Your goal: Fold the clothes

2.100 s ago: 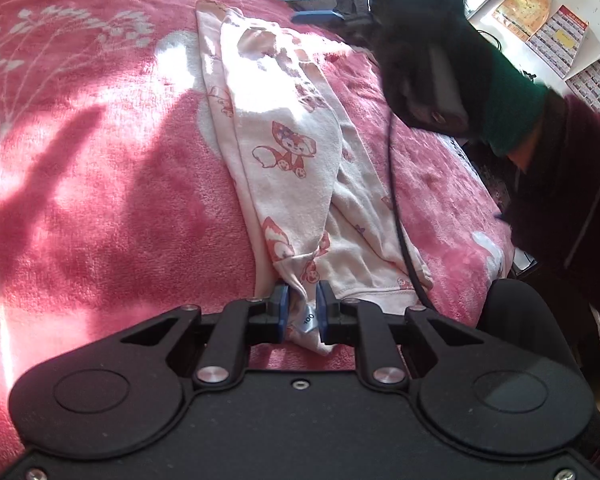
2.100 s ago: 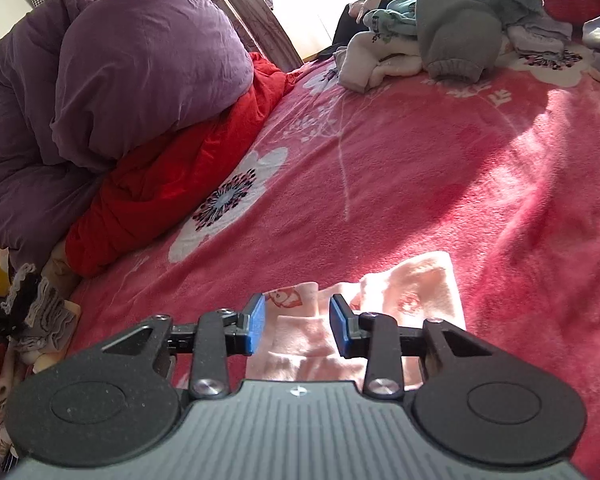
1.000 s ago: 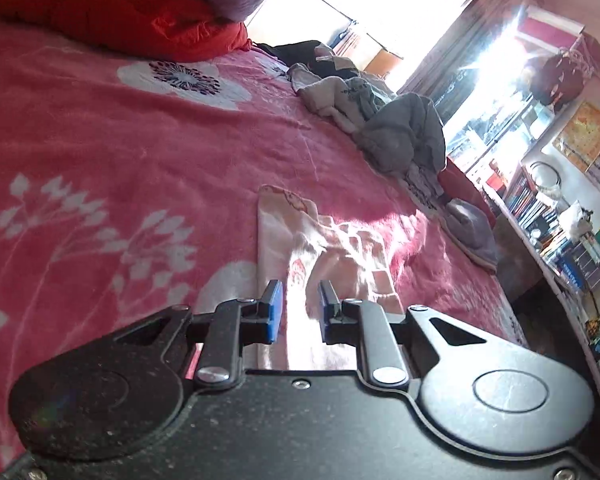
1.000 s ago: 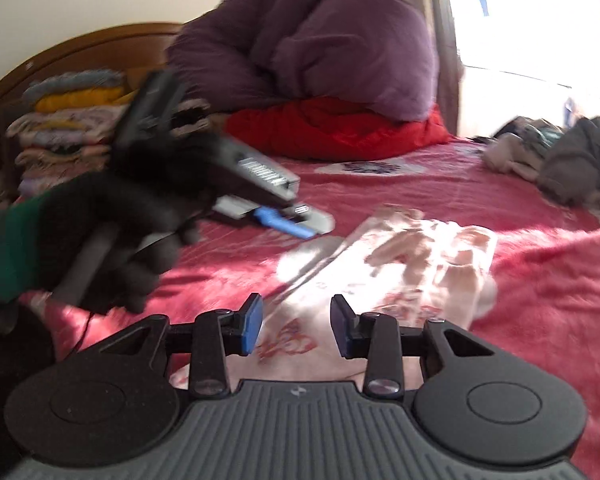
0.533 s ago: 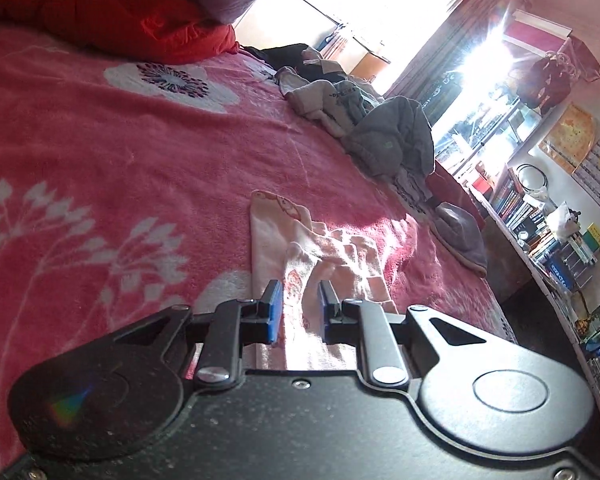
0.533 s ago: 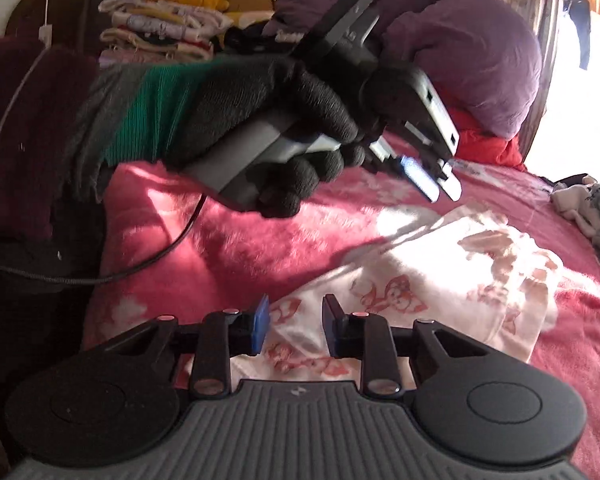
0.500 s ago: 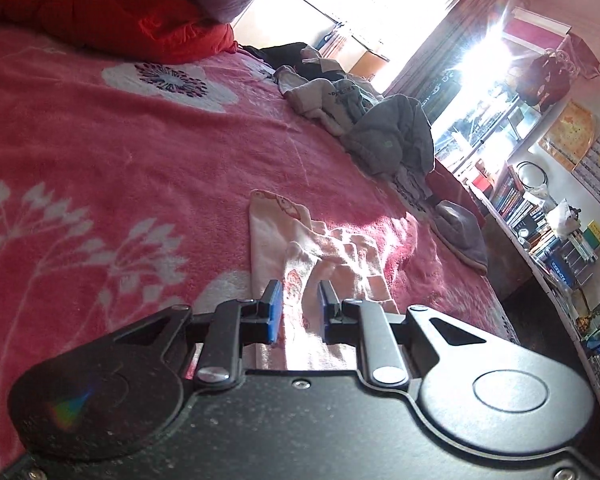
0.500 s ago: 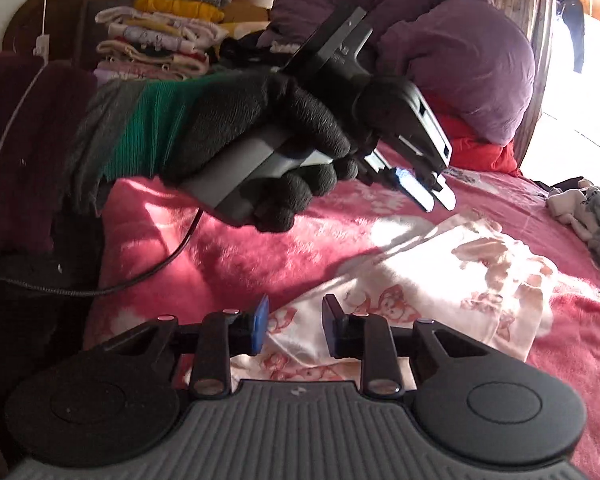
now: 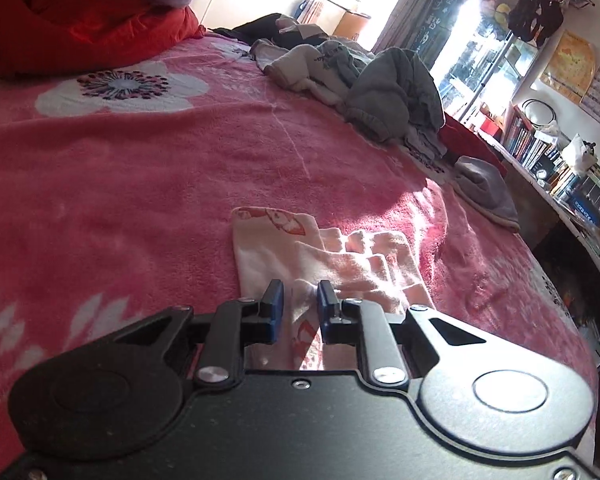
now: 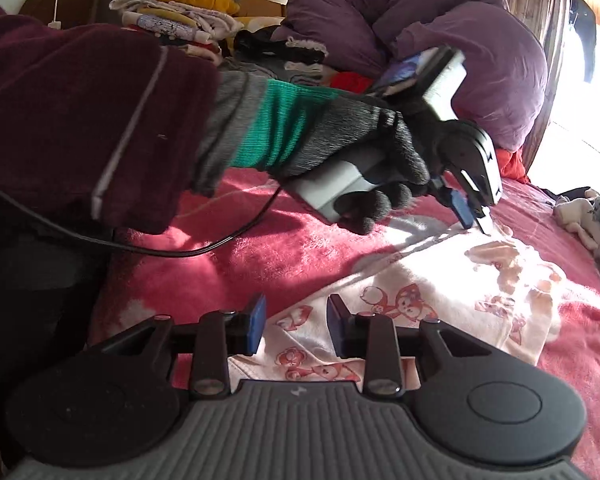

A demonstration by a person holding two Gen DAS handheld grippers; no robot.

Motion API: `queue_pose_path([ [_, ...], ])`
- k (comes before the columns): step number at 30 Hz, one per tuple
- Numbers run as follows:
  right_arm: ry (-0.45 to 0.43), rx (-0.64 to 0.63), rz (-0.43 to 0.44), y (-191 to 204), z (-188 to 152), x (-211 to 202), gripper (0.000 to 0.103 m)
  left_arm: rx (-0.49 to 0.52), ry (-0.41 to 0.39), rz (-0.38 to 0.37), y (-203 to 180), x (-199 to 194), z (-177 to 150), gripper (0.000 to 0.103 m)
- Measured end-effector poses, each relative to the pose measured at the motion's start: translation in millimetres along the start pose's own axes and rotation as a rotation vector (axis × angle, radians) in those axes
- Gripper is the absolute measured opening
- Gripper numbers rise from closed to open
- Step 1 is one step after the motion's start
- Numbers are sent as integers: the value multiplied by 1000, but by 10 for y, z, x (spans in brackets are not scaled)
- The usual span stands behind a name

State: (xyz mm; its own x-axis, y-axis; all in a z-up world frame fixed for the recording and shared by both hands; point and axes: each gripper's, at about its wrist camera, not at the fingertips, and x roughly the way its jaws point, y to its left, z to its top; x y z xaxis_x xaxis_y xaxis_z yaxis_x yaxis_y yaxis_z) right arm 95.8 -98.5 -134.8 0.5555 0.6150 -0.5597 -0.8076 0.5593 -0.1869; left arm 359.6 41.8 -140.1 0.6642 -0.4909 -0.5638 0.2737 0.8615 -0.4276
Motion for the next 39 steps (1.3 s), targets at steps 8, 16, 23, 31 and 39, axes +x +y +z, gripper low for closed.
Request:
queue_pose_path([
  [8, 4, 68, 22, -125, -34, 54, 36, 29, -45, -32, -20, -94, 72, 3],
  [16, 35, 69, 90, -93, -64, 89, 40, 39, 4, 42, 23, -14, 27, 3],
  [23, 21, 102, 103, -142, -80, 32, 40, 82, -57, 81, -74, -177, 109, 4],
  [31, -17, 210, 73, -456, -82, -185, 40, 225, 3, -81, -515, 1, 101, 5],
  [39, -47, 424, 11, -998, -255, -200, 41, 276, 140, -62, -528, 289, -17, 8],
])
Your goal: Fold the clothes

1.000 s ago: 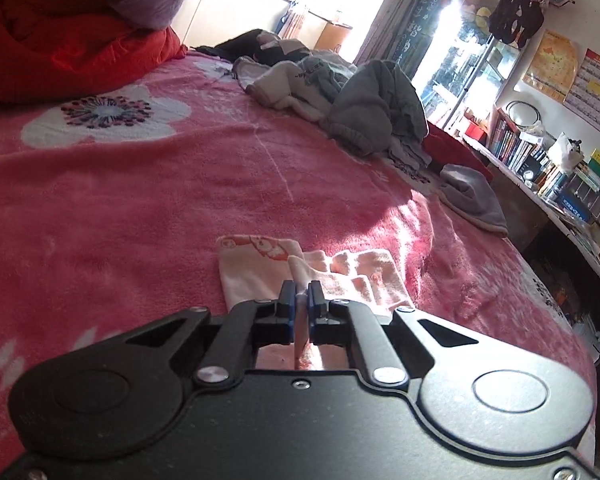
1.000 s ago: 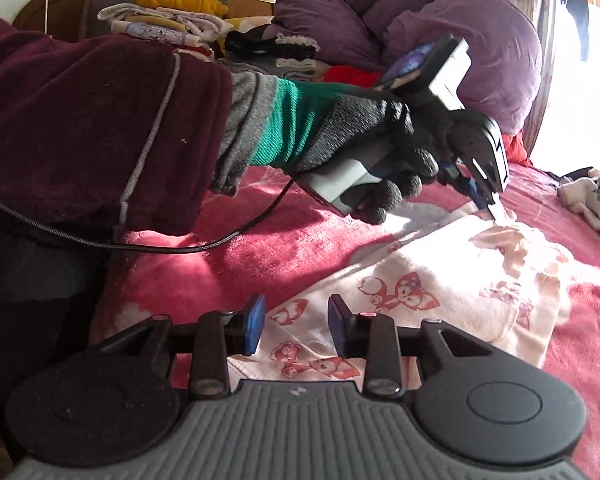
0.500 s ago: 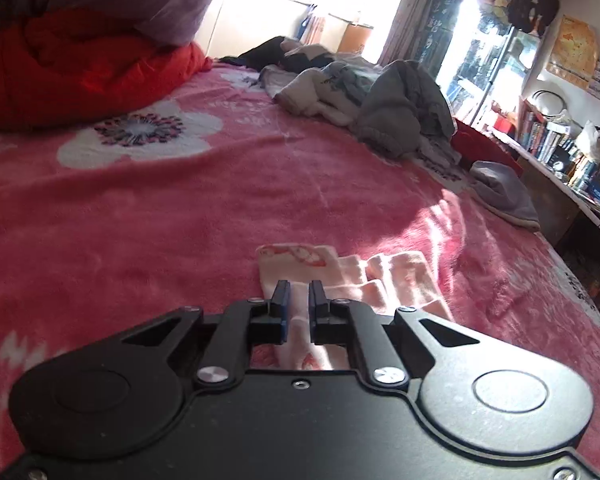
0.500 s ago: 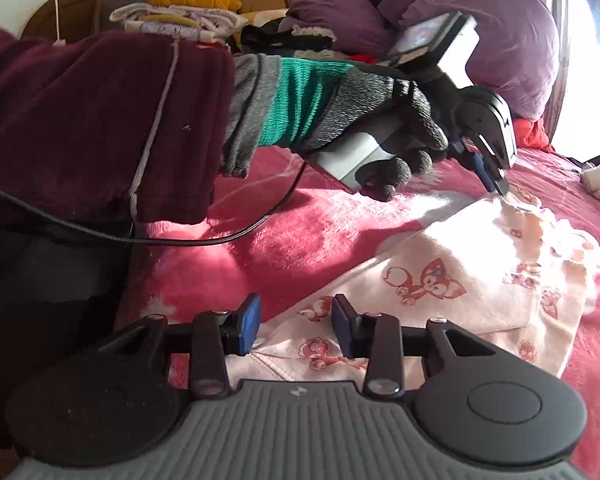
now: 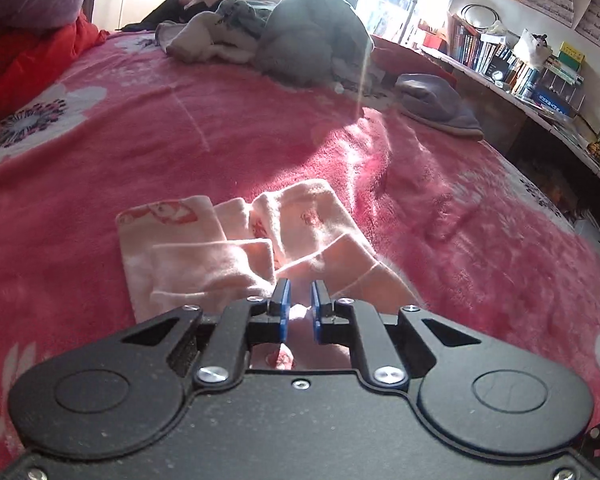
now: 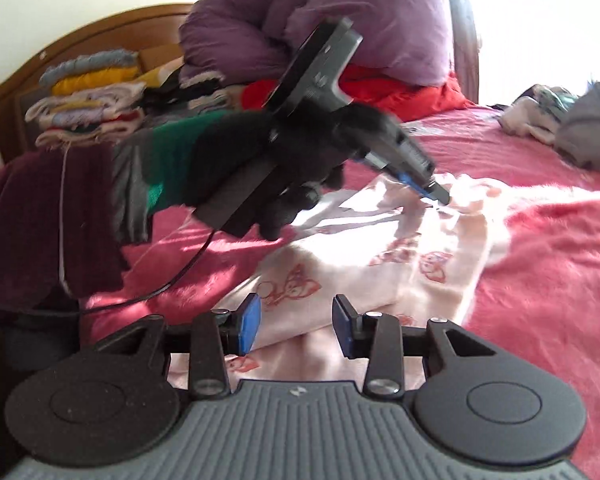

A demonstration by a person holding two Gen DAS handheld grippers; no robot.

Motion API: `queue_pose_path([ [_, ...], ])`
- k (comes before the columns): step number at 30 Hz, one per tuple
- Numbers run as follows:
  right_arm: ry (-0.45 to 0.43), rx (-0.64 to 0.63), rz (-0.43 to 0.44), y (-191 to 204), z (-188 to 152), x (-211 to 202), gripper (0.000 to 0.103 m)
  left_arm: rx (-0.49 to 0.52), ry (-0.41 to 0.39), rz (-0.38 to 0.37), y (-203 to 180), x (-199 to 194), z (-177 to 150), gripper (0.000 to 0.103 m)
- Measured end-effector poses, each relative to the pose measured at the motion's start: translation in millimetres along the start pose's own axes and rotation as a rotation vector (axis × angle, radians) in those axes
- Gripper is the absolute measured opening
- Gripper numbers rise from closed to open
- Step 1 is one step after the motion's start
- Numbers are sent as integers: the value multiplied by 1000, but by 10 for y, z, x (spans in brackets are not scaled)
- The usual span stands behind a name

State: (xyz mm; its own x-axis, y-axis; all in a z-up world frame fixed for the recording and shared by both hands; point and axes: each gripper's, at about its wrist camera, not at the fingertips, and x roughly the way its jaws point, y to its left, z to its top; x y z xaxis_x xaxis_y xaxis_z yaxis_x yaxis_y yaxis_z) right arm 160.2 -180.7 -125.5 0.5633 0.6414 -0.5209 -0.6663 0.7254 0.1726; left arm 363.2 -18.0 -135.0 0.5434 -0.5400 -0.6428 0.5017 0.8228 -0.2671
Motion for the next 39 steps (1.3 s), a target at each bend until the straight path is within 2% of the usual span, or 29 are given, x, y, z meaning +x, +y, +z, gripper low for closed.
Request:
queue_pose_path([
  [2, 13, -30, 9, 65, -25, 57, 41, 2, -30, -7, -8, -73, 27, 9],
  [4, 34, -88, 17, 178, -65, 104, 41, 26, -52, -2, -45, -101, 51, 19],
  [5, 46, -117, 24, 234, -87, 114, 41, 41, -56, 3, -68, -96, 67, 29],
  [6, 54, -143, 31, 288, -107, 129, 41, 61, -57, 10, -93, -87, 82, 31],
  [8, 67, -189, 44, 382, -136, 153, 41, 133, -40, 32, -164, -37, 115, 31],
  [11, 75, -207, 54, 448, -141, 154, 41, 240, -6, 21, -237, 53, 193, 31],
  [16, 67, -174, 64, 405, -121, 101, 41, 410, 129, -14, -314, 279, 301, 31],
  [17, 65, -168, 67, 391, -119, 84, 41, 438, 149, -19, -329, 301, 323, 30],
  [19, 63, -162, 71, 373, -116, 47, 41, 494, 165, -22, -380, 288, 343, 6],
  [22, 64, -170, 65, 358, -106, -21, 41, 568, 158, 3, -478, 218, 304, 4],
  [30, 101, -193, 68, 188, -140, -294, 45, 582, 76, 50, -539, 144, 275, 4],
  [35, 84, -100, 45, -98, -214, -531, 47, 587, 48, 63, -555, 153, 243, 4],
  [39, 95, -116, 58, -85, -269, -529, 47, 564, 28, 76, -532, 136, 263, 4],
])
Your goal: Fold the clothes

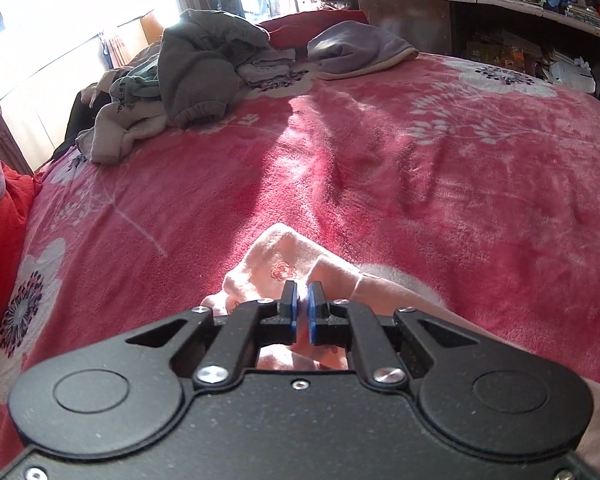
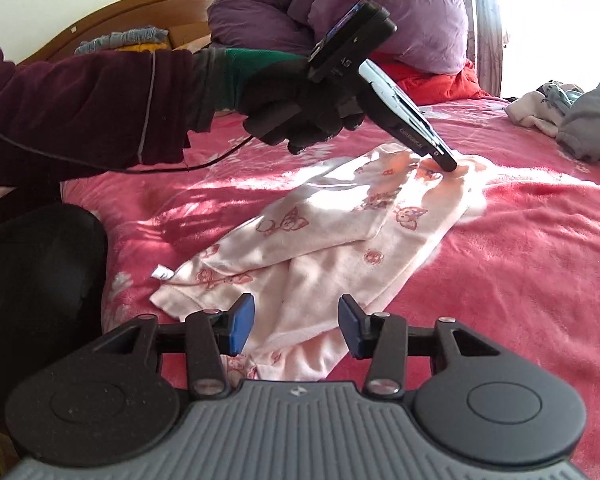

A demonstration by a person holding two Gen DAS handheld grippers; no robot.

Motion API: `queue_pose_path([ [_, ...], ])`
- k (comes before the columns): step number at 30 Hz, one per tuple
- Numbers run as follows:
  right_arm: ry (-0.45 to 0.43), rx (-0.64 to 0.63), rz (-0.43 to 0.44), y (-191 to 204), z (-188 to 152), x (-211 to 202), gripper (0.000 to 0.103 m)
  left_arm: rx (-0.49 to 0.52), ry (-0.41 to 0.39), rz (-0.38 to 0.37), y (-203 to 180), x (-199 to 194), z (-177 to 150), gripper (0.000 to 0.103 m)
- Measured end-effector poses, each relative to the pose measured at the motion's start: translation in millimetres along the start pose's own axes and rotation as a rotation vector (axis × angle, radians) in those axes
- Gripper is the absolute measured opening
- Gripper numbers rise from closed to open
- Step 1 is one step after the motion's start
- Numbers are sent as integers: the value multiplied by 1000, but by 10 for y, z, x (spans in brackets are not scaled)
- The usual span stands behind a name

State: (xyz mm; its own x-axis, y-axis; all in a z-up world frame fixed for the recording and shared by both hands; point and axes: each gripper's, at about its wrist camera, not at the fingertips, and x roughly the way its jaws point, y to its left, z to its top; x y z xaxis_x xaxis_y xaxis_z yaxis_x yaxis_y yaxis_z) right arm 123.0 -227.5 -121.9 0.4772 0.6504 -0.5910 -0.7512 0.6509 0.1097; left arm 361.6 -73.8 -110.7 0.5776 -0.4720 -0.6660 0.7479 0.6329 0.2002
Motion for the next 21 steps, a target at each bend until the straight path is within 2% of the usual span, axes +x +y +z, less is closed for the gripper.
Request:
queue_pose_path([
  [4, 23, -34, 15, 46, -17, 25, 47, -14, -4, 16, 15, -2, -9, 4],
  [9, 13, -14, 15, 5, -14, -38, 47, -24, 12, 40, 25, 57, -31, 4],
  [13, 57, -12, 59, 14, -50, -14, 47, -32, 15, 44, 25, 85, -49, 4],
  [15, 100, -36, 87, 87, -80, 51, 49, -39, 17, 48, 29, 94, -53, 4],
  [17, 137, -87, 79, 187, -120, 110, 50, -46, 20, 54, 31, 104, -58, 4],
  [21, 145, -83, 95, 189, -113, 83, 53, -51, 26, 63, 20, 136, -70, 4],
])
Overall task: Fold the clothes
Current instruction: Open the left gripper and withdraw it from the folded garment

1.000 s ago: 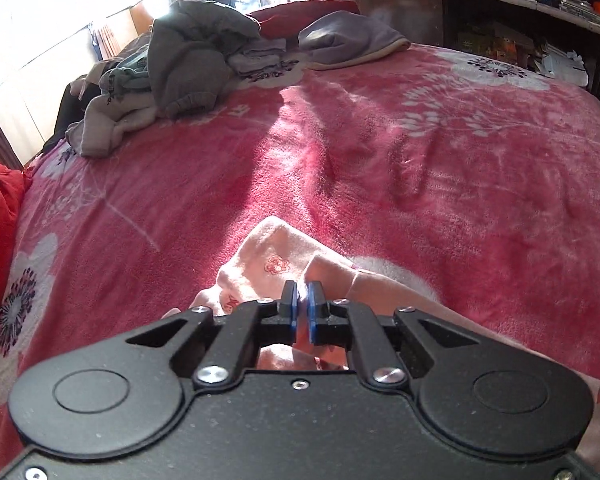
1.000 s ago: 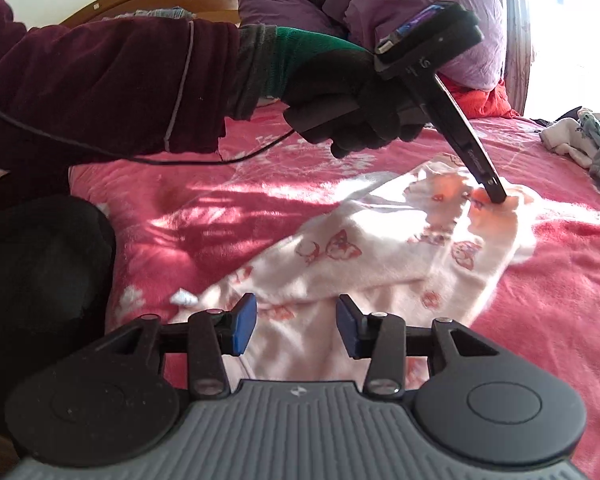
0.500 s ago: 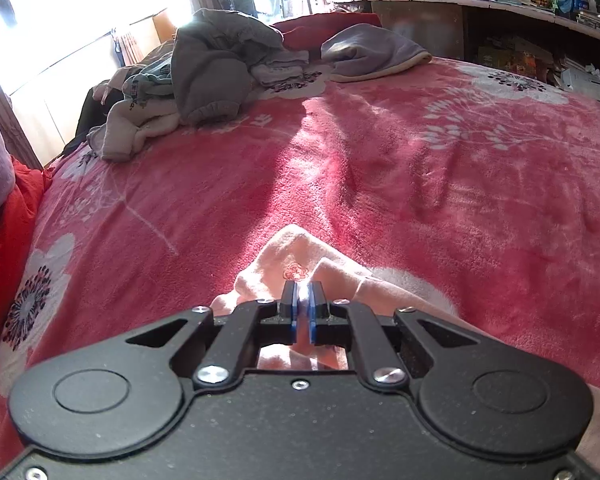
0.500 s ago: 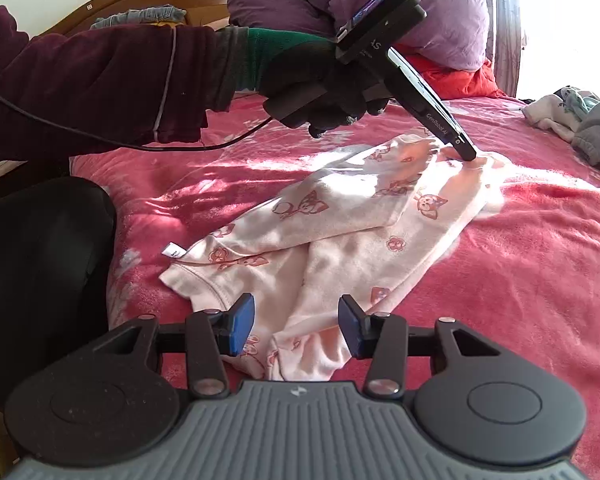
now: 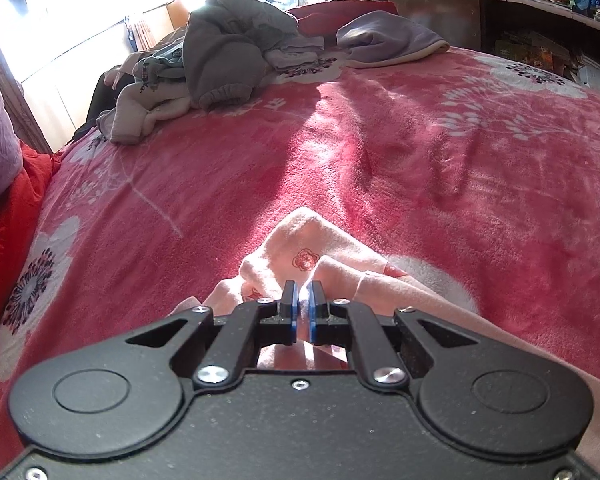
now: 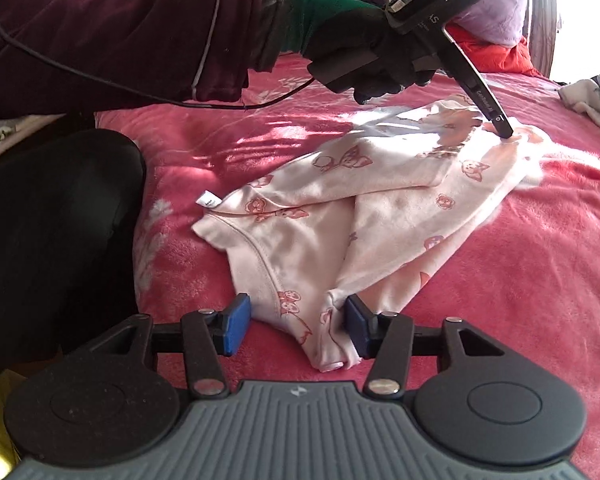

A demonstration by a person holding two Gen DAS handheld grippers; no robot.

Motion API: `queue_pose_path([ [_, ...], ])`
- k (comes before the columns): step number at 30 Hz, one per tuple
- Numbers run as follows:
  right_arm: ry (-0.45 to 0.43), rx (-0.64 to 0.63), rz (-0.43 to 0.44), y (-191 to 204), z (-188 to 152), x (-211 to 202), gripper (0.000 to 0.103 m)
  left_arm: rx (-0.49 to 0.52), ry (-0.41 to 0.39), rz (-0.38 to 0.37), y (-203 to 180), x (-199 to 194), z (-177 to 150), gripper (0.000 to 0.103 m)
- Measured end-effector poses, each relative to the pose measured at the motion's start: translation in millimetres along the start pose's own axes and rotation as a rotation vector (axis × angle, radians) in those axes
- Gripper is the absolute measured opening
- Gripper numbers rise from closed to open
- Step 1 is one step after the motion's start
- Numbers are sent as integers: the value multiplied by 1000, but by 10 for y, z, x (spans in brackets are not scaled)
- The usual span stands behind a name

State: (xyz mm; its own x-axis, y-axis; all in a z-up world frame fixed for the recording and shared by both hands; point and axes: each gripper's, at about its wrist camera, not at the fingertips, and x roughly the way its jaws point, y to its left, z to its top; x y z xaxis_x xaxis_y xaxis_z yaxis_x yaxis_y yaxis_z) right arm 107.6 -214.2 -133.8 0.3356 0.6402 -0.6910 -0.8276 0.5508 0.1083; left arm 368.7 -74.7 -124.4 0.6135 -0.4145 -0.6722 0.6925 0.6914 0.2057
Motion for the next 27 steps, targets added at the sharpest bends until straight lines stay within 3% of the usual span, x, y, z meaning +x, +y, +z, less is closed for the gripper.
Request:
queue_pose_path([
  [6, -4, -18, 4, 76, 8, -111, 55, 20, 20, 26, -73, 15, 2, 5],
  [9, 42, -73, -41, 169, -8, 8, 58, 14, -4, 106, -117, -218, 43, 6],
  [12, 10, -57, -60, 151, 35, -106, 55, -15, -42, 133, -283, -668, -11, 6],
  [15, 6, -52, -65, 165, 45, -203, 56, -88, -42, 36, -657, -1106, -239, 6],
  [18, 42, -75, -62, 261, 3, -185, 56, -139, 11, -84, -1164, -1321, -564, 6],
  [23, 40, -79, -105, 363, -78, -126, 58, -262, 63, -154, -1637, -1259, -914, 5],
  [27, 19, -53, -124, 367, -121, -42, 63, -253, 66, -141, -1693, -1191, -950, 5],
])
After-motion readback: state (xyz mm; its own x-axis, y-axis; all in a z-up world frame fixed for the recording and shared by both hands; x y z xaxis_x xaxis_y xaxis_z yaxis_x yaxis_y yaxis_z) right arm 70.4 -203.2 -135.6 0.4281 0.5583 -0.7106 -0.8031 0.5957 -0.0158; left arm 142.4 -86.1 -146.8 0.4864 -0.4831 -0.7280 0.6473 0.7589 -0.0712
